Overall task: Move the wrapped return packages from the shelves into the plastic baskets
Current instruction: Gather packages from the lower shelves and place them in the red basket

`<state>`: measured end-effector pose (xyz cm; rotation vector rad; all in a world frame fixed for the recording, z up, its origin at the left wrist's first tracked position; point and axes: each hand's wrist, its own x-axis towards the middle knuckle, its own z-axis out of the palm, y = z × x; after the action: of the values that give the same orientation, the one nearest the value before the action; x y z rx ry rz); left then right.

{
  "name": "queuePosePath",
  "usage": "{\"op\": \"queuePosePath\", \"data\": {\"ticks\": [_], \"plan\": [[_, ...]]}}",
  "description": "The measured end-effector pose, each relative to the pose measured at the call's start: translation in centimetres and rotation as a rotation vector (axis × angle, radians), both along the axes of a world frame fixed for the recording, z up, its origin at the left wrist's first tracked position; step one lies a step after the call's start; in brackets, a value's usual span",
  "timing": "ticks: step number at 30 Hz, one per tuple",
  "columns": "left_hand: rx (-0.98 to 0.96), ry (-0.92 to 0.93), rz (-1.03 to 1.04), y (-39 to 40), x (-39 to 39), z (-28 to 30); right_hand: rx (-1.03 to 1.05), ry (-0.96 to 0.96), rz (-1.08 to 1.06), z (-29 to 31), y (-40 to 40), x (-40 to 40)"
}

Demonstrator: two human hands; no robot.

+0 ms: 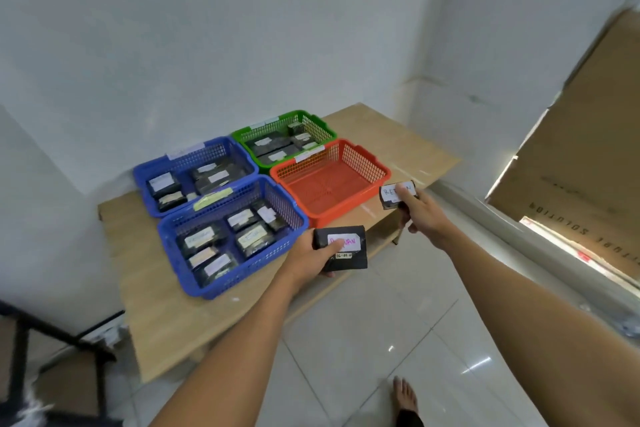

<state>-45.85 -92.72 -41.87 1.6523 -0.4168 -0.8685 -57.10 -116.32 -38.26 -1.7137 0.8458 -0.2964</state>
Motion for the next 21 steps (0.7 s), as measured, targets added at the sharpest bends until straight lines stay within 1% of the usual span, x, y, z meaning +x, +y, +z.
{"op": "queuePosePath", "data": {"ticks": [3, 8, 11, 16, 21], "plan": [[-0.002, 0.008, 0.053, -6.2, 2.4, -1.3, 0.015, -0.029, 0.052, -1.0, -6.7, 3.8], [0.045, 0.002, 0.223, -14.4, 5.8, -2.3, 0.013, 0.039, 0.212, -2.4, -16.8, 9.5], [0.078, 0.029, 0.324, -18.3, 8.4, -2.8, 0.013, 0.064, 0.296, -2.8, -21.7, 13.1], [0.132, 0.087, 0.453, -22.7, 12.0, -4.3, 0.034, 0.152, 0.412, -5.0, -26.3, 19.3], [0.193, 0.175, 0.454, -26.4, 16.3, -7.7, 0.031, 0.232, 0.500, -7.1, -29.0, 25.1]]}}
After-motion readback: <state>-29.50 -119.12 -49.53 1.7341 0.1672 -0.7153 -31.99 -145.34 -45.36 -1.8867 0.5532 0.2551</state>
